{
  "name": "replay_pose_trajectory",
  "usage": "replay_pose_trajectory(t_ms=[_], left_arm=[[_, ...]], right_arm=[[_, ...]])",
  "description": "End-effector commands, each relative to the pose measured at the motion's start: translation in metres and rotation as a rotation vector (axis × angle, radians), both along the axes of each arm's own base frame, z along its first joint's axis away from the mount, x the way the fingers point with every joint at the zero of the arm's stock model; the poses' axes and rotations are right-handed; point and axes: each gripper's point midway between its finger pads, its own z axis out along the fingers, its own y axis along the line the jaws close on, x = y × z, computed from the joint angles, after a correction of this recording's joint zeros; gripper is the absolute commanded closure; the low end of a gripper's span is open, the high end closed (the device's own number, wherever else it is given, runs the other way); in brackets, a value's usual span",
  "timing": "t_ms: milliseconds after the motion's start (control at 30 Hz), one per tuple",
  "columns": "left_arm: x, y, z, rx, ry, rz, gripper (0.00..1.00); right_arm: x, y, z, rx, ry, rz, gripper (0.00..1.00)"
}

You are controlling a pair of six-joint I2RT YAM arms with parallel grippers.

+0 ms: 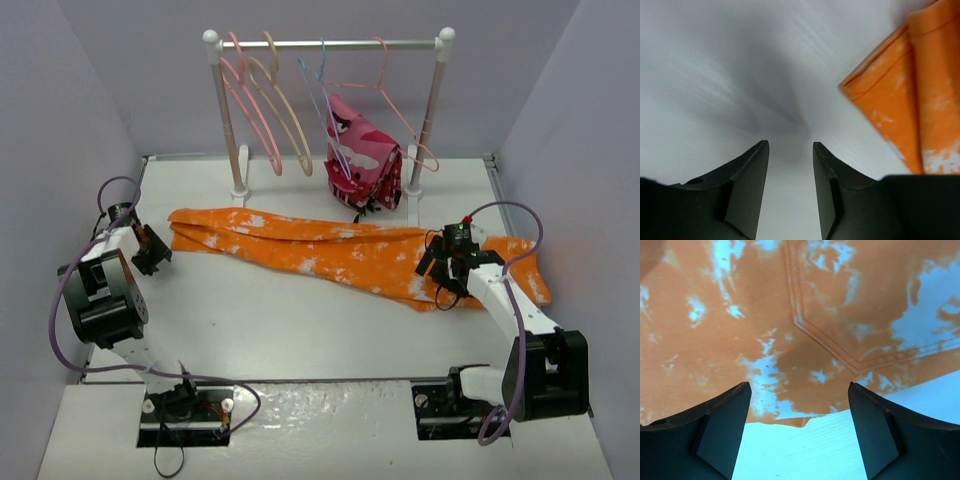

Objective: Place the trousers on the hanger
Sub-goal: Fold the trousers at the center of the board.

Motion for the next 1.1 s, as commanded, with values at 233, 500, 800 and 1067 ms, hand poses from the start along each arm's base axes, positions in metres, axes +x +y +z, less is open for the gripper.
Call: replay_pose_trajectory(t_ms=[233, 500, 800, 1067], left_arm=[[0.101, -0.004, 0.023, 0.066, -0.221, -0.171, 0.52], [0.097, -0.008, 0.005, 0.071, -0.141, -0.188, 0.55], [0.04, -0.012, -0.017, 0.122, 0.101, -0.193, 0.89], [-0.004, -0.003, -0.031, 0.178, 0.298, -0.222, 1.0]], right_arm=[[0.018, 0.026, 0.004, 0.066, -0.043, 0.139, 0.24], [0.017, 0.026, 0.0, 0.06, -0.038, 0.149, 0.24], [0.018, 0.027, 0.002, 0.069, -0.051, 0.135, 0.24], [0.02, 0.031, 0.005, 0.086, -0.062, 0.149, 0.24]])
